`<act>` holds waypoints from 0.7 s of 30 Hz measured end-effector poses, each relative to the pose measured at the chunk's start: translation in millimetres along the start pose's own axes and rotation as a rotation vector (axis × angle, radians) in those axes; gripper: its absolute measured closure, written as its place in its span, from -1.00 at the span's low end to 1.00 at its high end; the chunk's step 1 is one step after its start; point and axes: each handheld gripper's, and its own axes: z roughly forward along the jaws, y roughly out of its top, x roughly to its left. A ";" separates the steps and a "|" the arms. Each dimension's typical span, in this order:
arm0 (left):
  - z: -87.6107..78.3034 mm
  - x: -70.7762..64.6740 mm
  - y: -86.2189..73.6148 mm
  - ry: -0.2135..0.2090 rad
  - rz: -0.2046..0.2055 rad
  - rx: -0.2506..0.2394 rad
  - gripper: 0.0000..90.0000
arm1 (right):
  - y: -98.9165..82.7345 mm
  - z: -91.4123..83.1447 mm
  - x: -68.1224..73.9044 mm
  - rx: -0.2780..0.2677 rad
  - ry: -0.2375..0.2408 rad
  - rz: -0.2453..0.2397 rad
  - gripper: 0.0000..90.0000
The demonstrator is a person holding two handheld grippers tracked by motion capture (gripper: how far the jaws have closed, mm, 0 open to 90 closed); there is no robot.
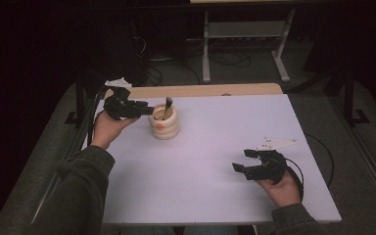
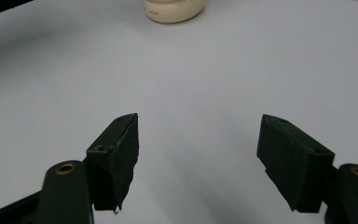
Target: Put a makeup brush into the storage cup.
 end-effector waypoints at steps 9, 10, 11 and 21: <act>-5.8 -3.1 -7.6 -0.003 0.005 -0.011 0.18 | 0.3 0.5 0.0 0.001 -0.005 0.003 -0.38; -5.9 -3.0 -8.9 0.000 0.006 -0.008 0.17 | 0.3 0.4 -0.3 0.000 -0.005 0.004 -0.38; -5.9 -3.1 -10.3 0.004 0.004 -0.007 0.16 | 0.2 0.2 -0.7 -0.001 -0.006 0.002 -0.38; -10.6 -3.8 -21.1 -0.002 0.007 -0.006 0.08 | -0.1 1.5 -1.0 0.004 -0.008 0.010 -0.37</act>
